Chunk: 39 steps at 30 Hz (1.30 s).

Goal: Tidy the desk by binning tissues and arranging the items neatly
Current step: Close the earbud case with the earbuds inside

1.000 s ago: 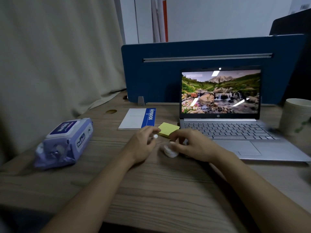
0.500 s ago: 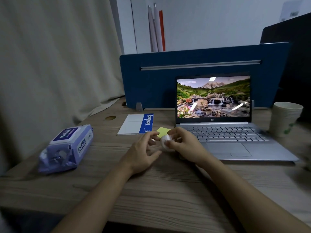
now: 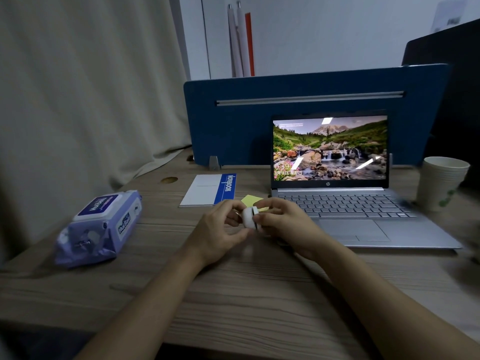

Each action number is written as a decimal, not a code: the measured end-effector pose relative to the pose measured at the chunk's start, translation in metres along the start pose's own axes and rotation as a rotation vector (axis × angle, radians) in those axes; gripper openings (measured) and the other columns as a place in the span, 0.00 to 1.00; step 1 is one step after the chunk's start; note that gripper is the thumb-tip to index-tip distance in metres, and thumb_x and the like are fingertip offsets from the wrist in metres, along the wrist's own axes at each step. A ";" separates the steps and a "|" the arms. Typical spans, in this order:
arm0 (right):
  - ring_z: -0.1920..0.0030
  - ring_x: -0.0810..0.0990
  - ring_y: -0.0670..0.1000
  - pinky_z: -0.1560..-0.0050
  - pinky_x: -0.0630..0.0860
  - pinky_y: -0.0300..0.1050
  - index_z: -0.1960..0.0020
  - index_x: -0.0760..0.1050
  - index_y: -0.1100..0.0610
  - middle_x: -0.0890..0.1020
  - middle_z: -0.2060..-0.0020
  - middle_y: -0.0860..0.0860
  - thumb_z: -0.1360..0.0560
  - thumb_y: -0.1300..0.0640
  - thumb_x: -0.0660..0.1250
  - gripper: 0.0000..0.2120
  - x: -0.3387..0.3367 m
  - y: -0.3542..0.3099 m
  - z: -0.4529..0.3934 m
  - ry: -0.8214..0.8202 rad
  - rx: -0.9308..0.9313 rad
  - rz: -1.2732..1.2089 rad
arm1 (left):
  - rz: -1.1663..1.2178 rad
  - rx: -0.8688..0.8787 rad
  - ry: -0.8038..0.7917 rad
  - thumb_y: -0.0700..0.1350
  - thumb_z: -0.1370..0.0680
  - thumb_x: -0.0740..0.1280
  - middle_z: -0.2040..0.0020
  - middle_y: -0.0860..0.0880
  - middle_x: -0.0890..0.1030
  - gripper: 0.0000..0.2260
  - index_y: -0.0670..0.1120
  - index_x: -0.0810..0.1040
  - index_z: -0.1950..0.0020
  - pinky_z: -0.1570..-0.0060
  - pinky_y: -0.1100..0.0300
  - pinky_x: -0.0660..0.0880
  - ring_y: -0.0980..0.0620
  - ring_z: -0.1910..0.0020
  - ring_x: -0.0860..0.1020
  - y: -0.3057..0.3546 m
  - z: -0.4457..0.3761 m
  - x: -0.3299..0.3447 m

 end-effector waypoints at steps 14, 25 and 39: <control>0.54 0.85 0.58 0.54 0.83 0.53 0.52 0.83 0.60 0.85 0.58 0.58 0.22 0.63 0.63 0.09 -0.017 -0.006 -0.002 0.257 -0.110 0.092 | 0.379 -0.265 -0.103 0.62 0.37 0.78 0.45 0.61 0.82 0.30 0.59 0.72 0.38 0.50 0.61 0.80 0.57 0.46 0.82 -0.027 0.005 0.009; 0.59 0.85 0.52 0.55 0.83 0.54 0.50 0.82 0.60 0.84 0.56 0.54 0.22 0.60 0.67 0.06 0.002 -0.012 -0.009 0.208 -0.251 0.446 | 0.455 -0.390 -0.053 0.47 0.20 0.64 0.55 0.45 0.84 0.09 0.46 0.82 0.47 0.63 0.60 0.79 0.48 0.58 0.83 -0.040 0.004 0.006; 0.48 0.80 0.51 0.47 0.79 0.52 0.39 0.78 0.52 0.83 0.47 0.51 0.26 0.50 0.71 0.17 -0.014 -0.014 -0.039 0.144 -0.210 1.187 | 0.315 -0.565 0.255 0.44 0.21 0.67 0.64 0.44 0.84 0.09 0.40 0.82 0.53 0.71 0.62 0.76 0.54 0.70 0.81 -0.086 0.003 -0.031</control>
Point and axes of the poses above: each hand's wrist, its own z-axis away from the middle knuckle, its own x-axis out of the palm, y = z × x, the point moved 7 cm from there along -z, towards the middle knuckle
